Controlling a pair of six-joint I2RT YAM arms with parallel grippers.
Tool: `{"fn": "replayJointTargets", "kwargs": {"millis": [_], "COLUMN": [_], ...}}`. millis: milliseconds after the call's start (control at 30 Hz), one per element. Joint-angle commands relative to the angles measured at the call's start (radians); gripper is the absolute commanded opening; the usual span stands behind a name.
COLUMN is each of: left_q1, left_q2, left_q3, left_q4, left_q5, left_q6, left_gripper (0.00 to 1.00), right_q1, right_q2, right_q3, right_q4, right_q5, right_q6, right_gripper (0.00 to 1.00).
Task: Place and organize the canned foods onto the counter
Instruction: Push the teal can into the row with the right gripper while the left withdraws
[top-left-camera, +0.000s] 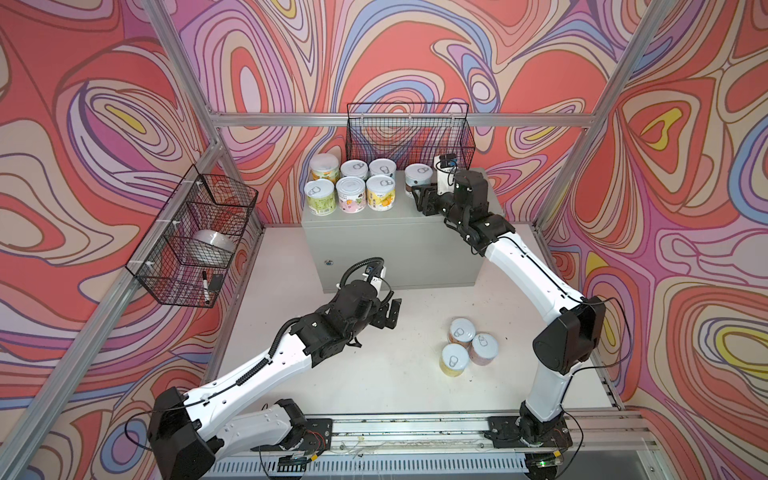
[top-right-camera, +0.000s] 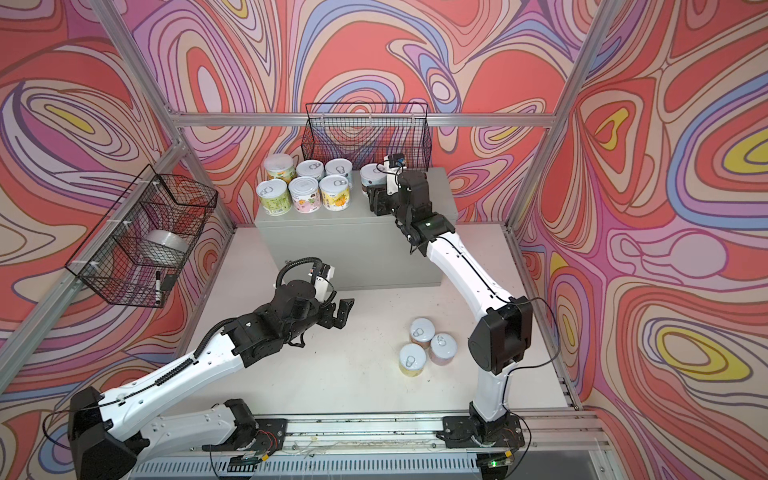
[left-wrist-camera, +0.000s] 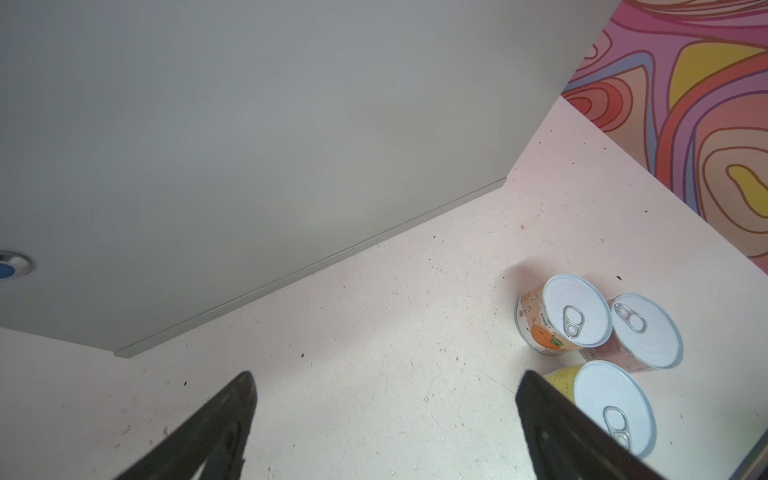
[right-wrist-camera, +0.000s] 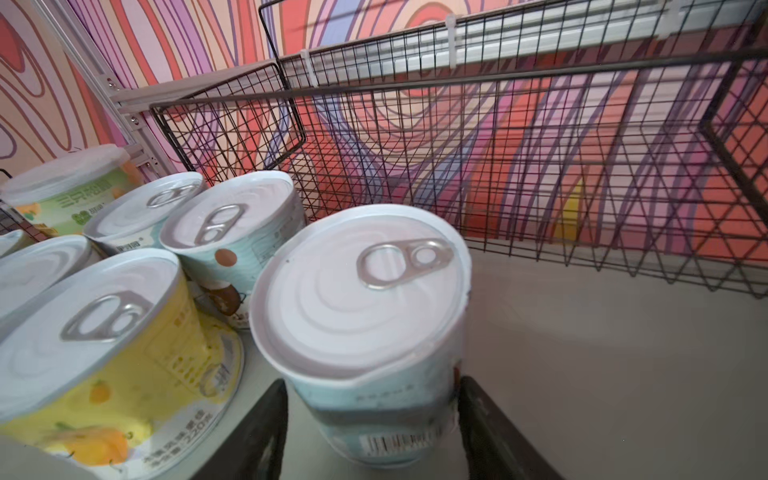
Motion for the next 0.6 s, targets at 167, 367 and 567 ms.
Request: {"fn": "replayJointTargets", "kwargs": {"millis": [167,367,567], "left_q1": [-0.006,-0.005,-0.006], "left_q2": [0.008,0.021,0.025], "left_q3": [-0.027,-0.029,-0.051], "left_q4": [0.028,0.028,0.049], "left_q5": [-0.011,-0.019,-0.004], "left_q6": [-0.023,-0.020,-0.017], "left_gripper": [0.99,0.99,0.99], "right_q1": [-0.005,-0.004,-0.007], "right_q2": [0.082,0.116,0.151], "right_q3": [0.085,0.108,0.153], "right_q4": [-0.011,-0.004,-0.010], "right_q5": [-0.045,-0.020,-0.022], "right_q6": [0.020,0.039,0.038], "right_gripper": [0.67,0.66,0.66]}}
